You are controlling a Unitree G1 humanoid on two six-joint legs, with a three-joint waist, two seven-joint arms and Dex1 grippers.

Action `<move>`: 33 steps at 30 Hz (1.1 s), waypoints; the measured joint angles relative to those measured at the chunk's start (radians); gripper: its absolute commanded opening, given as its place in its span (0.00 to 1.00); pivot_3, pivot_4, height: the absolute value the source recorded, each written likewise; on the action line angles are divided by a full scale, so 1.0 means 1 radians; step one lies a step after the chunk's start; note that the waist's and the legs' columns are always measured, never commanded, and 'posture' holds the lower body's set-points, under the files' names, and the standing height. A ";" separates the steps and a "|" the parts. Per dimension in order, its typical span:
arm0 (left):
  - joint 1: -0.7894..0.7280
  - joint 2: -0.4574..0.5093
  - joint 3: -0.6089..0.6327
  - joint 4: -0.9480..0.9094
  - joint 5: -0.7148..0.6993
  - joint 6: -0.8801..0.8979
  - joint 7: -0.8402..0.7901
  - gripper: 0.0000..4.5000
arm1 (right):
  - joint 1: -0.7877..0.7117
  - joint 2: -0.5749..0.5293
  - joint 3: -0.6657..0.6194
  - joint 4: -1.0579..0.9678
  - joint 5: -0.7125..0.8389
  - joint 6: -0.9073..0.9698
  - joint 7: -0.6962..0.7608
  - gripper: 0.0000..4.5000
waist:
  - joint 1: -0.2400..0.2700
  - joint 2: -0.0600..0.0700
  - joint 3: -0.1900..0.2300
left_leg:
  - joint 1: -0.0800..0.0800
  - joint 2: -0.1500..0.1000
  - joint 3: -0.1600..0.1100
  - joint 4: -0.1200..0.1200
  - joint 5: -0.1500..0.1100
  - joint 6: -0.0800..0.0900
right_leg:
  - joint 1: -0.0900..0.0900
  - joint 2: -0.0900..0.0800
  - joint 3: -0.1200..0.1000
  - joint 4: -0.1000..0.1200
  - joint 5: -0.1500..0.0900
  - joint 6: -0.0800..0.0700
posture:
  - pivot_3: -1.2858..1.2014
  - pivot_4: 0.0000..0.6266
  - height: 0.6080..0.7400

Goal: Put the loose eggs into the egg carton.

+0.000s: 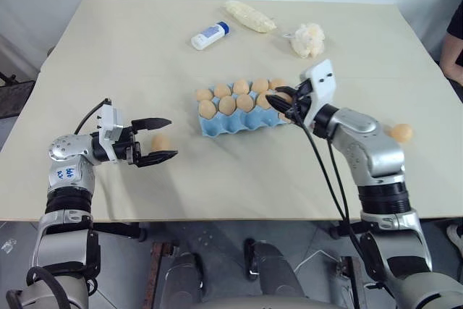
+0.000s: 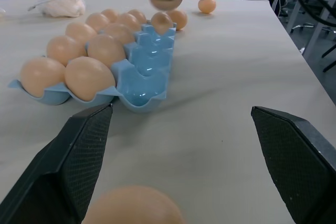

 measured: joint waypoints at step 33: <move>-0.015 -0.016 -0.002 0.033 0.000 -0.027 0.001 1.00 | 0.120 -0.180 -0.064 -0.178 0.016 0.057 0.157 1.00 | -0.005 0.000 0.000 | 0.000 0.000 -0.001 -0.001 0.000 -0.001 | 0.000 0.000 0.000 0.000 0.000 0.000 | 0.52 0.24 1.00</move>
